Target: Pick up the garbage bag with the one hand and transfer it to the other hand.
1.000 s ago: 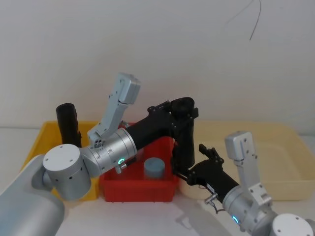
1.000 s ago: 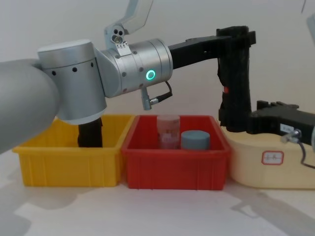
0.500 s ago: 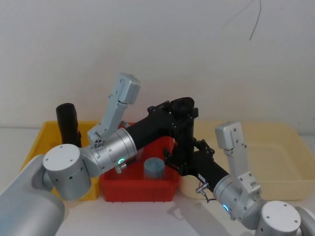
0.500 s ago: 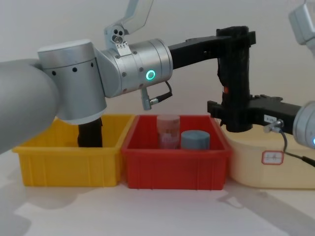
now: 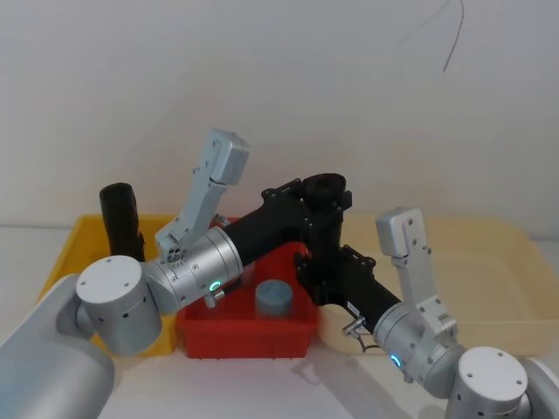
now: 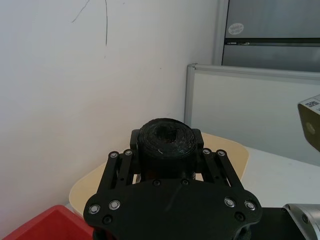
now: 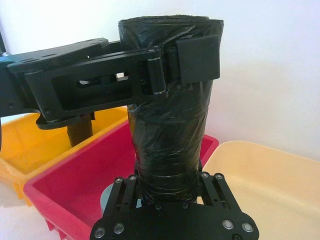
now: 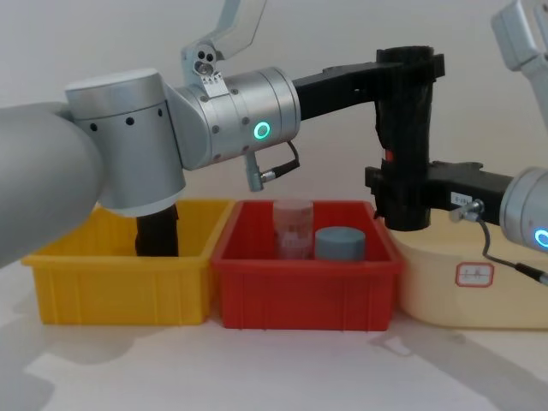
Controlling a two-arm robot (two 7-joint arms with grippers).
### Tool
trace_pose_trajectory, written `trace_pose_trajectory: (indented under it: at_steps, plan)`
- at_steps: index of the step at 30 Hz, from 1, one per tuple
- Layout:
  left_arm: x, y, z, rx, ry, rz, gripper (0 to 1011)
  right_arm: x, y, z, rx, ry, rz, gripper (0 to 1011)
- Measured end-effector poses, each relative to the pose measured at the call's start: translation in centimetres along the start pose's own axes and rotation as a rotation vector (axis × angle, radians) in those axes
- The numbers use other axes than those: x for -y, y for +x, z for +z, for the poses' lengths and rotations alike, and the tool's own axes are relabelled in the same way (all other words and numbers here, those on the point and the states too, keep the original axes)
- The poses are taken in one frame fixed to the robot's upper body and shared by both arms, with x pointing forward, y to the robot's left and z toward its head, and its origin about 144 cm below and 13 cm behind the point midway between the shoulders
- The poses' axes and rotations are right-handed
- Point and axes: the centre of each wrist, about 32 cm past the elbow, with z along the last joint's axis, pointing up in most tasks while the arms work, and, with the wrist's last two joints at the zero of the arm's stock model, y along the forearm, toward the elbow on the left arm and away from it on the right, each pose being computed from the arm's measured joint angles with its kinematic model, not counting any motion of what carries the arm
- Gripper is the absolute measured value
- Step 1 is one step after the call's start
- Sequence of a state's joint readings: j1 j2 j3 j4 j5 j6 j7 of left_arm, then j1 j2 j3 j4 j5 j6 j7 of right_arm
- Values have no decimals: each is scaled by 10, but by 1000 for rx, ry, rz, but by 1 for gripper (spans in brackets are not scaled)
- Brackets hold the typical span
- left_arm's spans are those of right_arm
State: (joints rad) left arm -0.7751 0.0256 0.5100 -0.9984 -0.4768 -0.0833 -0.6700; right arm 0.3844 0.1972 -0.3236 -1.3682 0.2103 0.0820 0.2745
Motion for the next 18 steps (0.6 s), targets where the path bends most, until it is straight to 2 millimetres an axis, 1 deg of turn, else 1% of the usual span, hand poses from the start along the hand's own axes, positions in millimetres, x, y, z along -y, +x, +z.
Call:
trace_pose_trajectory:
  at_steps: [3,13,14,16,18]
  plan:
    - [0,0,0,0,0,0,544,0,0,0,-1,1,1,503]
    - [0,0,0,0,0,0,544,-1,1,1,-4,5,4,503]
    - [0,0,0,0,0,0,586,-1,1,1,-5,7,4,503]
    - [0,0,0,0,0,0,619,-1,1,1,-5,8,4,503]
    - [0,0,0,0,0,0,686,-1,1,1,-6,10,3,503]
